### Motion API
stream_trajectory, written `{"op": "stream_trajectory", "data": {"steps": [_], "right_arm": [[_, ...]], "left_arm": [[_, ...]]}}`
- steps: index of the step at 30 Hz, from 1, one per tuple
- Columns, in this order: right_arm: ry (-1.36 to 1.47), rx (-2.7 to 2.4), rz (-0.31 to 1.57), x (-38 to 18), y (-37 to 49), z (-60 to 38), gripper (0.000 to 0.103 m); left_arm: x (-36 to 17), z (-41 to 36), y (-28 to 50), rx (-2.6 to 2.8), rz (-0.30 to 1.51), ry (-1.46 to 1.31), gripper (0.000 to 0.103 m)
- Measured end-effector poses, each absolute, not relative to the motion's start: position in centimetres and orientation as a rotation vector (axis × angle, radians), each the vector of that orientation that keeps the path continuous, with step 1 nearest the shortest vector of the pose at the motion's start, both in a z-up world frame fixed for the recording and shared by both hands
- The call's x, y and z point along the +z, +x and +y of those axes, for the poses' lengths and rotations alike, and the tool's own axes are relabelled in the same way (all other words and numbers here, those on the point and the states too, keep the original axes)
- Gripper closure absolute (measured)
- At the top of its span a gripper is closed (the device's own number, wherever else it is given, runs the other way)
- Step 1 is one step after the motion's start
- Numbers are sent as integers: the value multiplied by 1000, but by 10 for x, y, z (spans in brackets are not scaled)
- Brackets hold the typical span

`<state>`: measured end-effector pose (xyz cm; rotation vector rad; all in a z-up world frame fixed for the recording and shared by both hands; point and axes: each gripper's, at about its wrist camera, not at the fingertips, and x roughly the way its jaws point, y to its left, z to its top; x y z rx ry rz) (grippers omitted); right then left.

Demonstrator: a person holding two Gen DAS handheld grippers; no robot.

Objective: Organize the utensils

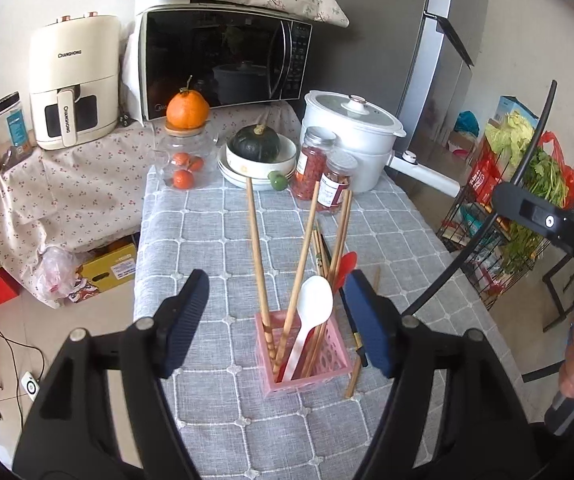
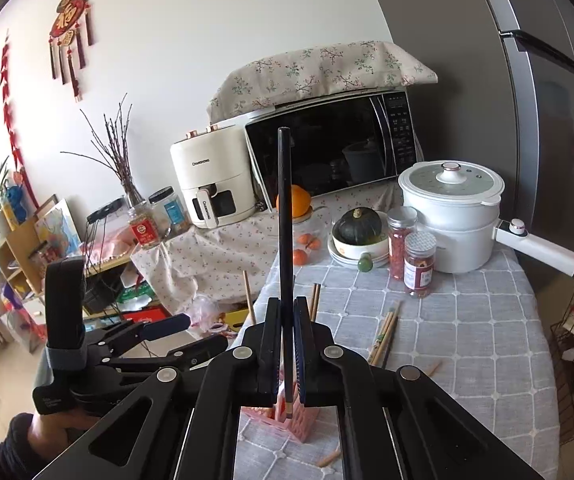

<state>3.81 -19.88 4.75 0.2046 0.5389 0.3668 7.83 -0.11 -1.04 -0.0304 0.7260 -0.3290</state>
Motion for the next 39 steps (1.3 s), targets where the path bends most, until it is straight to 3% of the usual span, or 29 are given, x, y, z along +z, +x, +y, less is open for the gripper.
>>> {"op": "stream_trajectory", "data": {"steps": [19, 22, 24, 26, 33, 39], "right_arm": [[265, 390, 668, -5, 75, -182, 94], [299, 396, 674, -6, 75, -189, 83], [312, 388, 665, -4, 74, -197, 65], [327, 368, 649, -2, 71, -205, 54], [398, 230, 665, -17, 75, -250, 40], [362, 29, 821, -72, 98, -277, 36]], "left_arm": [[-27, 4, 80, -316, 811, -33, 24], [-26, 4, 79, -319, 812, -38, 22], [-26, 4, 79, -321, 813, -39, 22], [-27, 4, 78, -322, 815, -41, 21], [-35, 5, 78, -338, 857, -88, 16], [-43, 0, 76, -351, 894, -92, 15]]}}
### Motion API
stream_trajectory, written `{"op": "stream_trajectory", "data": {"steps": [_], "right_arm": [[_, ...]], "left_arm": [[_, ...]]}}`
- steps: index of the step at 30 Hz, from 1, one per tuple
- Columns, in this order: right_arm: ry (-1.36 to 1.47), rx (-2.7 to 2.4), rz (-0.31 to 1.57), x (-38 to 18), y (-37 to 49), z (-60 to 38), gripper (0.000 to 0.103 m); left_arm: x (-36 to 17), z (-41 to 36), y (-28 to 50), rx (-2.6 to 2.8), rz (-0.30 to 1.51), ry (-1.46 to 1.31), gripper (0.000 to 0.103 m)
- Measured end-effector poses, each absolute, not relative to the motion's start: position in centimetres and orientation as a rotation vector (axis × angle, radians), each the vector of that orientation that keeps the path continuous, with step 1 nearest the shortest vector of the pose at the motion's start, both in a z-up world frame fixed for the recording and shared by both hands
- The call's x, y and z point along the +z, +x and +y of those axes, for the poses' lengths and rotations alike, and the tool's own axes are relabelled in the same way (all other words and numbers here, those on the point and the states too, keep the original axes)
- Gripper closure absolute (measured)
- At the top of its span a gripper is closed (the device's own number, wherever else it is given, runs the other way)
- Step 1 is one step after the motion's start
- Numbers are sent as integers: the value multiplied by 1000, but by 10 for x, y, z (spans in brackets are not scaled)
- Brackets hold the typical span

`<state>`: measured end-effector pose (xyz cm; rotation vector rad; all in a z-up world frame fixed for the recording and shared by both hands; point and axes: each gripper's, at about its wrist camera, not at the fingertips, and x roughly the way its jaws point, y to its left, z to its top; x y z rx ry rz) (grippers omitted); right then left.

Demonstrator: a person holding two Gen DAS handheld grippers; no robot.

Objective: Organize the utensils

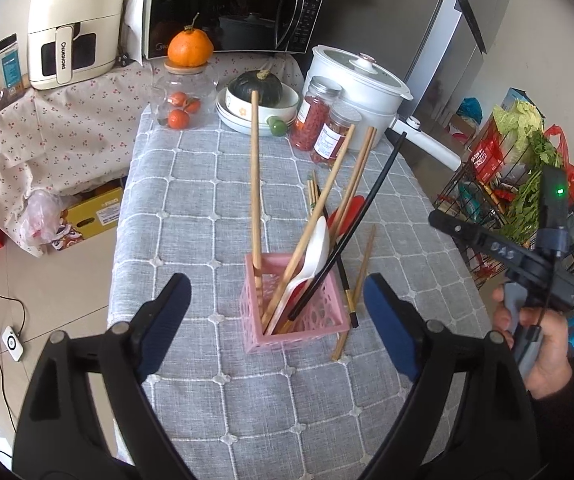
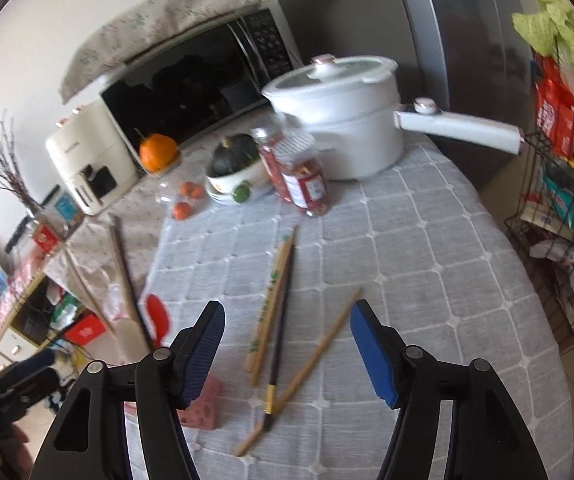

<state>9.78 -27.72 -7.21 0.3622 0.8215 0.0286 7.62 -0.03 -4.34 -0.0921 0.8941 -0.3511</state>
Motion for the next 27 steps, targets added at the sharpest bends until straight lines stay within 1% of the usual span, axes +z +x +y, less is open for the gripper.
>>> {"op": "stream_trajectory", "data": {"steps": [4, 9, 16, 23, 25, 26, 27], "right_arm": [[340, -45, 956, -120, 116, -286, 36], [291, -95, 1024, -155, 131, -287, 36], [313, -120, 1067, -177, 144, -282, 36], [200, -113, 1081, -185, 153, -260, 37], [126, -118, 1092, -186, 153, -253, 41], [99, -114, 1094, -186, 153, -250, 47], [100, -94, 1094, -185, 152, -250, 58]], "left_arm": [[-43, -4, 74, -354, 893, -83, 15], [-45, -11, 73, -351, 891, -53, 15], [-48, -16, 73, -344, 898, -29, 15], [-43, -17, 69, -351, 882, -17, 15], [-41, -18, 65, -357, 871, -2, 15], [-39, -19, 63, -357, 864, 4, 15], [-37, -20, 61, -360, 858, 8, 15]]}}
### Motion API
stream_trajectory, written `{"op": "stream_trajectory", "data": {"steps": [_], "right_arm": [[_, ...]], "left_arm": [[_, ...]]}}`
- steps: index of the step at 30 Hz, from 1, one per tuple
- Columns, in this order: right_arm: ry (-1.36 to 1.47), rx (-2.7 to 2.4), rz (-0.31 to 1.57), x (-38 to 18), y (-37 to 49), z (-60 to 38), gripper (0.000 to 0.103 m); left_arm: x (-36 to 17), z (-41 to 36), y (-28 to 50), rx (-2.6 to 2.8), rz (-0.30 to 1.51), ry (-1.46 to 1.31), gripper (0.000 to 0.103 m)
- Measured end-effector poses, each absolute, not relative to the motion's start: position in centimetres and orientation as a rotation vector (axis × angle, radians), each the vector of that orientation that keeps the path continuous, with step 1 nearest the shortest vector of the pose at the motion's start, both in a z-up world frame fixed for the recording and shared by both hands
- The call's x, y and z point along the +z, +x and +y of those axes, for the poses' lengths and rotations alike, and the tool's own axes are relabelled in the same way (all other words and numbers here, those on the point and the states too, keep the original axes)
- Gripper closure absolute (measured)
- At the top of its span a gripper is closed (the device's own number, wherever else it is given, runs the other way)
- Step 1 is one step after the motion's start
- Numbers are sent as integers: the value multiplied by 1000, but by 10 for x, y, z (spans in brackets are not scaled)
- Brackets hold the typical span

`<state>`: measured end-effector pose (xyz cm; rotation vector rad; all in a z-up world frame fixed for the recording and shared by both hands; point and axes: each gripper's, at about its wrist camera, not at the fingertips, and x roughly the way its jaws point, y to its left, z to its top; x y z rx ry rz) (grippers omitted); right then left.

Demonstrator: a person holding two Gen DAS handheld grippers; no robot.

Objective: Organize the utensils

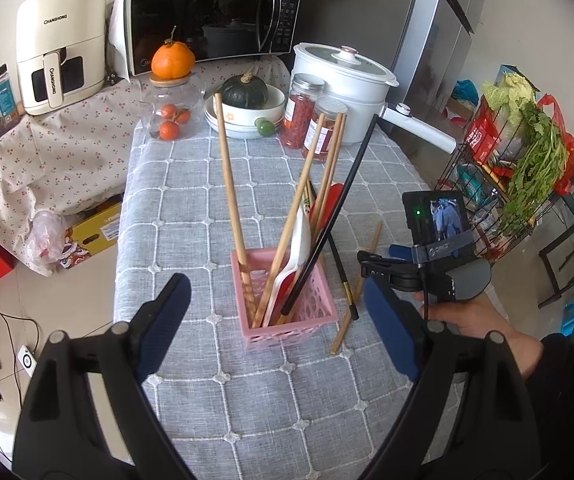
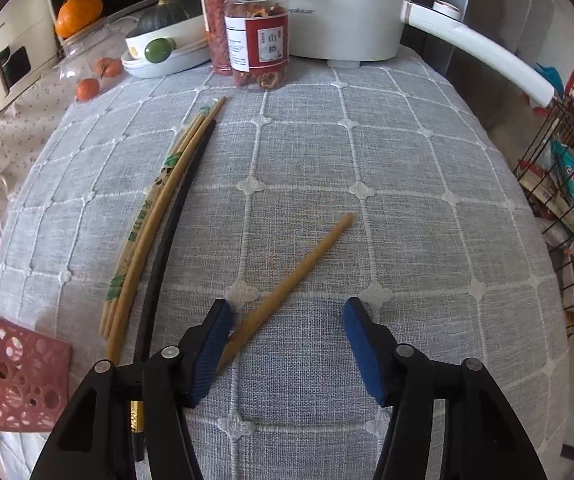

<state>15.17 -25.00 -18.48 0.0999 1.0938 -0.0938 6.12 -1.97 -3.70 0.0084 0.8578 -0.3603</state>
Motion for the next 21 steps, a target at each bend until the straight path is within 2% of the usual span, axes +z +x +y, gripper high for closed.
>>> {"op": "stream_trajectory", "data": {"steps": [1, 2, 4, 7, 8, 14, 18, 19, 21], "right_arm": [[108, -81, 1098, -184, 152, -251, 65], [121, -71, 1106, -183, 151, -254, 78], [177, -49, 1119, -183, 151, -264, 83], [310, -11, 1130, -181, 148, -285, 97], [328, -8, 1132, -179, 146, -291, 98], [330, -28, 1136, -174, 128, -322, 99], [431, 33, 1105, -166, 119, -342, 94], [457, 48, 1107, -166, 117, -346, 92], [474, 57, 1118, -167, 114, -353, 76]], "left_arm": [[-35, -21, 59, -368, 853, 13, 15], [-34, -24, 56, -380, 848, 21, 15], [-30, -31, 50, -401, 828, 48, 15], [-26, -45, 41, -422, 802, 89, 15], [-27, -50, 39, -433, 802, 96, 15], [-41, -99, 27, -505, 832, 189, 15], [-50, -123, 28, -505, 851, 213, 15], [-52, -128, 32, -497, 861, 201, 16], [-60, -142, 41, -475, 883, 172, 25]]}}
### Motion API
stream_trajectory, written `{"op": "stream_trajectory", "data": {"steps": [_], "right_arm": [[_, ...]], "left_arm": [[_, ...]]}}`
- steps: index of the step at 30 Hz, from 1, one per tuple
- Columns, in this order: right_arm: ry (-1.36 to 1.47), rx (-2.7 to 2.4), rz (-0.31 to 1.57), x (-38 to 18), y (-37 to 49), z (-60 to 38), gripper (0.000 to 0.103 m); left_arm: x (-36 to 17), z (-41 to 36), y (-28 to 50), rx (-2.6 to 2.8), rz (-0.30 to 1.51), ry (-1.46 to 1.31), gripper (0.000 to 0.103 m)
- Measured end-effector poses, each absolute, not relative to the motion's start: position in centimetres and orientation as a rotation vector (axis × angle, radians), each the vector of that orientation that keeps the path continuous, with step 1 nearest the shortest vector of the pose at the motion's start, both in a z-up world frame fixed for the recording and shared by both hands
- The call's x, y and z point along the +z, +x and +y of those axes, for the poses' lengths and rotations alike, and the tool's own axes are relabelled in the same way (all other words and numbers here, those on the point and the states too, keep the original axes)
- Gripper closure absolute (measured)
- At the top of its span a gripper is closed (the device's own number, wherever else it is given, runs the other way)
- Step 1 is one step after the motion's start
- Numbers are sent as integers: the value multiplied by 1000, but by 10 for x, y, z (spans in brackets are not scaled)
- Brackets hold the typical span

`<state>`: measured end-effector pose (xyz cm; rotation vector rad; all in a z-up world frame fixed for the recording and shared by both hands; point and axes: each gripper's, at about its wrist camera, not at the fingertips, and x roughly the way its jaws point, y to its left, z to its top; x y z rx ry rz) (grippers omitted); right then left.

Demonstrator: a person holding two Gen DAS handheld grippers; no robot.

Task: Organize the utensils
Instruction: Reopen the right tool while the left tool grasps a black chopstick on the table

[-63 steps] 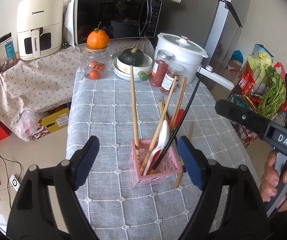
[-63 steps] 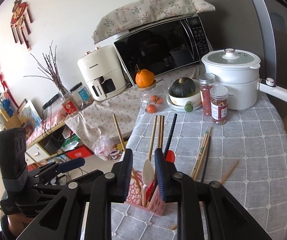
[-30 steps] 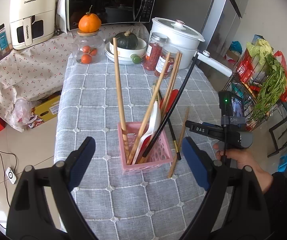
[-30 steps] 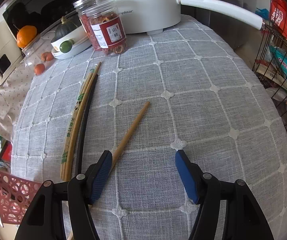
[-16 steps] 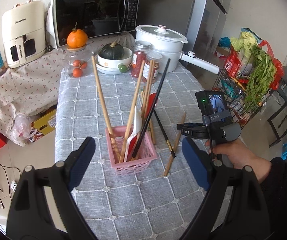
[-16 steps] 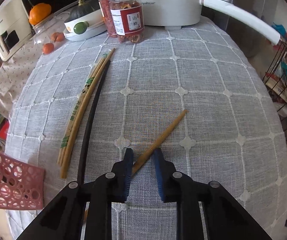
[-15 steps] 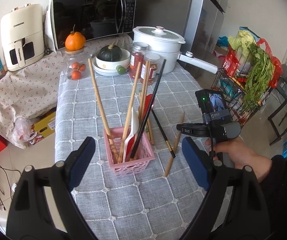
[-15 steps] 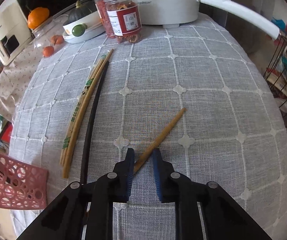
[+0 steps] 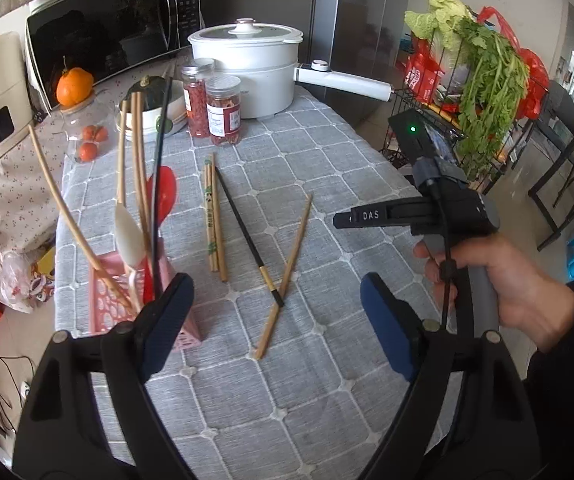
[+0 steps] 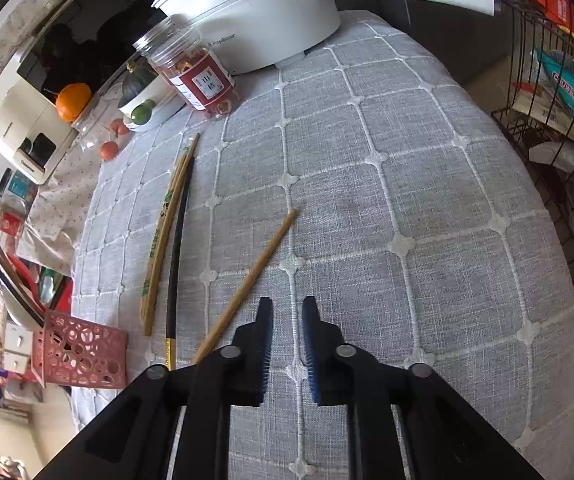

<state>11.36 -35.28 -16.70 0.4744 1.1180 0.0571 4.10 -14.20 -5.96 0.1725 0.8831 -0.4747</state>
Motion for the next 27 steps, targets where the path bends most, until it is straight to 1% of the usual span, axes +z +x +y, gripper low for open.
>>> {"op": "stream_trajectory", "data": {"steps": [1, 2, 3, 5, 7, 8, 9, 11, 14, 19, 20, 23, 27], "right_arm": [[471, 53, 1122, -168, 113, -355, 71], [468, 45, 1123, -168, 111, -358, 63], [466, 37, 1123, -169, 110, -361, 61], [462, 22, 1122, -168, 107, -367, 60], [460, 5, 1118, -168, 104, -374, 59], [460, -2, 1116, -168, 103, -378, 59], [460, -7, 1114, -167, 101, -381, 59], [460, -10, 1109, -166, 98, -386, 58], [445, -1, 1105, -164, 96, -388, 58], [375, 25, 1106, -162, 98, -381, 58], [370, 33, 1109, -162, 99, -379, 58], [373, 52, 1112, -162, 100, -377, 57], [374, 54, 1110, -162, 101, -376, 54]], "left_arm": [[-64, -150, 45, -469, 891, 159, 29], [-68, -159, 50, -460, 896, 145, 37], [-74, -167, 56, -444, 902, 133, 44], [-85, -182, 70, -398, 898, 109, 51], [-99, -195, 87, -335, 887, 91, 54], [-107, -200, 97, -306, 890, 83, 59], [-117, -203, 108, -283, 903, 71, 66], [-137, -204, 130, -233, 931, 47, 76], [-158, -200, 156, -169, 965, 25, 77], [-173, -203, 184, -134, 1011, 23, 77], [-176, -203, 188, -130, 1027, 22, 79], [-176, -208, 196, -109, 1028, 73, 92], [-179, -207, 198, -152, 1075, 76, 101]]}}
